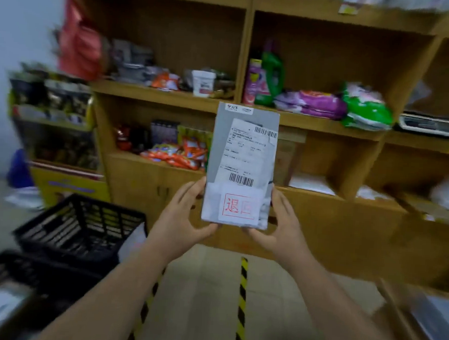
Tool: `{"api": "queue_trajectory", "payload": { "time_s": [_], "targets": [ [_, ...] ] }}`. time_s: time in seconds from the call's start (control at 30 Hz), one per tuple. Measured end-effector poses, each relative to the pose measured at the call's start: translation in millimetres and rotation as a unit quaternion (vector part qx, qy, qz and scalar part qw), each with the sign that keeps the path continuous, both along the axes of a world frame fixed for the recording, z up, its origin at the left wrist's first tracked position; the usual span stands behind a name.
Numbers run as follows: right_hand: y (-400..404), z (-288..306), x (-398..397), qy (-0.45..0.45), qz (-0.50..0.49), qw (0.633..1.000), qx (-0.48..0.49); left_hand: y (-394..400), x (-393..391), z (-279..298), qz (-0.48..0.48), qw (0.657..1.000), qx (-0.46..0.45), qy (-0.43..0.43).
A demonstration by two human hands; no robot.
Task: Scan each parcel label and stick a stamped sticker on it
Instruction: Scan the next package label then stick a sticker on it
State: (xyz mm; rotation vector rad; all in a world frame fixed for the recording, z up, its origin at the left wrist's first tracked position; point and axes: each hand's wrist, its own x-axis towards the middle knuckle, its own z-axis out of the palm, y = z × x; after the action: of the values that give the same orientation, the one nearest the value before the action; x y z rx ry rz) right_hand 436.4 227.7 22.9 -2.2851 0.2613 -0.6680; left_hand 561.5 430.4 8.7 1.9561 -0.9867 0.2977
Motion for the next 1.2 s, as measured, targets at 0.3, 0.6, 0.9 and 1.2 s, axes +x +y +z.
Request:
{"api": "queue_trajectory", "payload": {
  "time_s": [0.3, 0.6, 0.9, 1.2],
  "targets": [
    [76, -27, 132, 0.047, 0.312, 0.947, 0.053, 117, 1, -23, 0.256, 0.964, -0.005, 0.068],
    [200, -88, 211, 0.138, 0.487, 0.862, 0.024, 222, -11, -84, 0.42, 0.897, -0.009, 0.136],
    [305, -149, 333, 0.258, 0.514, 0.818, -0.007, 307, 82, -166, 0.454, 0.853, -0.078, 0.246],
    [355, -254, 416, 0.407, 0.486, 0.771, -0.054, 333, 152, -277, 0.469, 0.782, -0.104, 0.398]
  ]
}}
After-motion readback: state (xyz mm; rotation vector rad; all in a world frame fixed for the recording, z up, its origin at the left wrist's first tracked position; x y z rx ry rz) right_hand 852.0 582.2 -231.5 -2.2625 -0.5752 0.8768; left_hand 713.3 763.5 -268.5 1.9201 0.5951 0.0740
